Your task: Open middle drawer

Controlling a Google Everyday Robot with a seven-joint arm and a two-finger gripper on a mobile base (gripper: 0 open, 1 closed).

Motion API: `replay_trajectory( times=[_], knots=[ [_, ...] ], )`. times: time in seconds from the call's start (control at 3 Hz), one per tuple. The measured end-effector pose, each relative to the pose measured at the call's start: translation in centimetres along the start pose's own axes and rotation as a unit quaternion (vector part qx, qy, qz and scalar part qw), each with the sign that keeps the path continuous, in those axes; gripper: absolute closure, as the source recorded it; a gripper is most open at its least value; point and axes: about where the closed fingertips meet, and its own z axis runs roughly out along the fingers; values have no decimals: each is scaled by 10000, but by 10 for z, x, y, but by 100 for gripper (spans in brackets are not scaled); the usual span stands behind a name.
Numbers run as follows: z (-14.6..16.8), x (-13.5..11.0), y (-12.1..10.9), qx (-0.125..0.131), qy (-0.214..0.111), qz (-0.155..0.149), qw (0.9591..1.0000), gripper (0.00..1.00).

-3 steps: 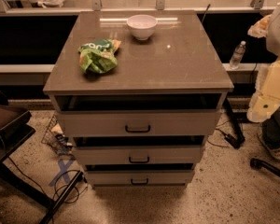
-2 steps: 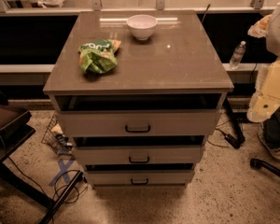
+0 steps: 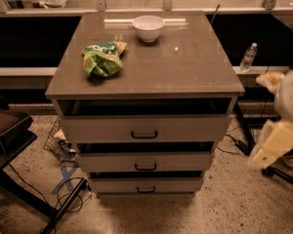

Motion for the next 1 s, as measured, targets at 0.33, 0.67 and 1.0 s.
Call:
replay_trajectory(
  times=[0.33,0.67,1.0],
  knots=[
    [38,24,11,147,-464,255,9985,0],
    [77,39,7,431,-1012,482,9928,0],
    [84,39,0,597,-1132,484,9906,0]
  ],
)
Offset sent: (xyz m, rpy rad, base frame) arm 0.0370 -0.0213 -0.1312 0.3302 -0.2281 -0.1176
